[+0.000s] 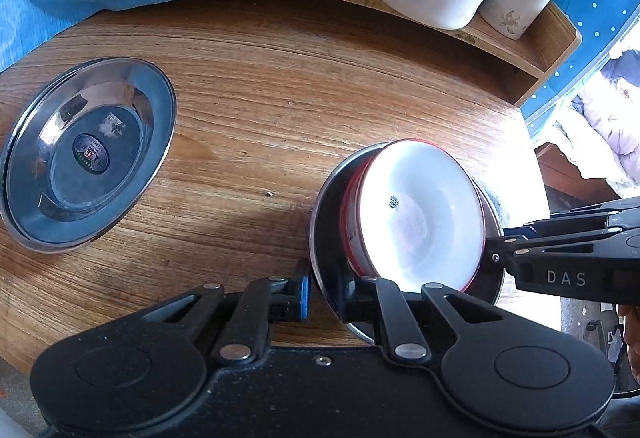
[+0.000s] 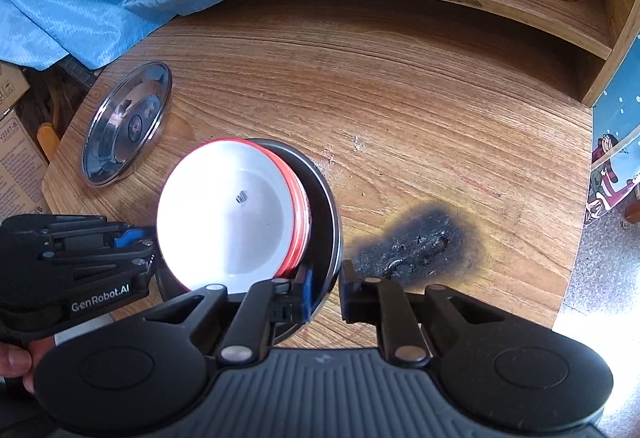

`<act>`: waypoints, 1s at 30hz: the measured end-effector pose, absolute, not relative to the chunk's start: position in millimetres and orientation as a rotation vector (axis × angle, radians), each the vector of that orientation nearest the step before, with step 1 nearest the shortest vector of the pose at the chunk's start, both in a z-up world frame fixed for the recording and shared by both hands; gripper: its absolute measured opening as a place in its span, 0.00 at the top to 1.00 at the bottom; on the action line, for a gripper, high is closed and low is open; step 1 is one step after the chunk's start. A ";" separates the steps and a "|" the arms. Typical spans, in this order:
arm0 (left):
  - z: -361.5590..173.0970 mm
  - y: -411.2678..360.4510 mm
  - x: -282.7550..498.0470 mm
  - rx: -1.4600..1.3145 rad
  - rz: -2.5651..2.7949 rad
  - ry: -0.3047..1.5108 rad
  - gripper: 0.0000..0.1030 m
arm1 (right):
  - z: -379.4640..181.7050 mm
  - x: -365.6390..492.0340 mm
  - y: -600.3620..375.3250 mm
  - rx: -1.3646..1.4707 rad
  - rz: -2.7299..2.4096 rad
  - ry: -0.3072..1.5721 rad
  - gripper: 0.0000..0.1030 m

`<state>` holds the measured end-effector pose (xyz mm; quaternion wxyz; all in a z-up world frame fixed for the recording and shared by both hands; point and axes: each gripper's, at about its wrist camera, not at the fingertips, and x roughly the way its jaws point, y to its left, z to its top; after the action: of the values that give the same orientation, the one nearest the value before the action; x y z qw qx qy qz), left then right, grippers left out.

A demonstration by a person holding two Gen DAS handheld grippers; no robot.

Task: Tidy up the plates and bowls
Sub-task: 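Close both grippers on the steel bowl rim of the stack, then lift the bowl stack and carry it onto the stacked steel plates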

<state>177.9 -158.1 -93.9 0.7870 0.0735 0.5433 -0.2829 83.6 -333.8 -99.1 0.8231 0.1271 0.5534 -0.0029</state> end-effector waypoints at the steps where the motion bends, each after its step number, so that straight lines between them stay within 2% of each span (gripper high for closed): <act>1: -93.2 -157.7 178.3 0.157 -0.611 1.175 0.88 | -98.1 83.3 -331.7 0.254 -0.010 1.175 0.86; 30: -56.3 -89.2 225.2 -0.026 -0.522 1.141 0.92 | -59.5 135.1 -280.2 0.272 0.030 1.131 0.86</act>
<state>225.2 -89.2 -56.3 0.8096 -0.0120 0.5336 -0.2444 135.1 -280.2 -59.5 0.8356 0.1283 0.5339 0.0141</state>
